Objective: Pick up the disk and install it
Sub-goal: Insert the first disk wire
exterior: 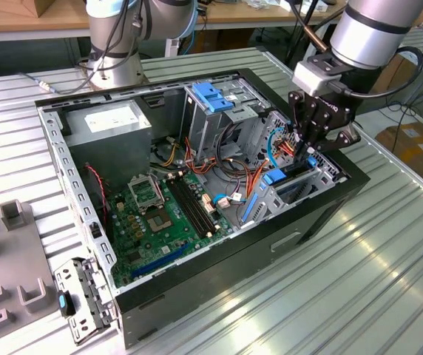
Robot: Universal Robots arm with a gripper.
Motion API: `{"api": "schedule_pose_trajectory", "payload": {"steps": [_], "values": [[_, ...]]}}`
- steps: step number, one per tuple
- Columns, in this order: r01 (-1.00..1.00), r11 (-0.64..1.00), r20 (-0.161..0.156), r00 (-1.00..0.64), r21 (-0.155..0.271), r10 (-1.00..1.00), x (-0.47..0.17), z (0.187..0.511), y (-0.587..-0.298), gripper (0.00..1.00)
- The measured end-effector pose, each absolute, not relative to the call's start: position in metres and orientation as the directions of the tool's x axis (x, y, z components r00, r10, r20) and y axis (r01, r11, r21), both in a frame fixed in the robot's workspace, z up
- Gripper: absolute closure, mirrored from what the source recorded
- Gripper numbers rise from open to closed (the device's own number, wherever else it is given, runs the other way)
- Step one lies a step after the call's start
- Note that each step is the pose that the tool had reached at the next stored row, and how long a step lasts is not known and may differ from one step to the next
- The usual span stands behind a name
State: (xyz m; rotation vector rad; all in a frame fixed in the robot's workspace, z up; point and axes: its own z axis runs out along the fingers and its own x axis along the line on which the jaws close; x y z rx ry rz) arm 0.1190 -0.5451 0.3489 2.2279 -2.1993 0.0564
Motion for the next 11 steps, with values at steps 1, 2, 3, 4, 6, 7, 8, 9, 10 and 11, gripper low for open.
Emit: {"api": "schedule_pose_trajectory", "payload": {"steps": [1,2,3,4,6,7,8,9,10,11], "values": [[-1.000,-0.013,0.033,0.013,-0.018,-0.999,0.1190,0.3484,-0.5454,0.83],[-1.000,-0.013,0.033,0.013,-0.018,-0.999,0.1190,0.3482,-0.5455,0.83],[-1.000,-0.013,0.033,0.013,-0.018,-0.999,0.1190,0.3481,-0.5455,0.83],[-1.000,-0.013,0.033,0.012,-0.018,-0.999,0.1190,0.3478,-0.5458,0.83],[-1.000,-0.011,0.033,0.010,-0.018,-0.999,0.1191,0.3472,-0.5463,0.83],[-1.000,-0.010,0.033,0.009,-0.018,-0.999,0.1191,0.3469,-0.5464,0.83],[-1.000,-0.010,0.033,0.009,-0.018,-0.999,0.1192,0.3464,-0.5466,0.83],[-1.000,-0.009,0.033,0.009,-0.018,-0.999,0.1192,0.3461,-0.5466,0.83],[-1.000,-0.009,0.033,0.009,-0.018,-0.999,0.1192,0.3457,-0.5467,0.83],[-1.000,-0.009,0.033,0.008,-0.018,-0.999,0.1192,0.3454,-0.5467,0.83]]}}
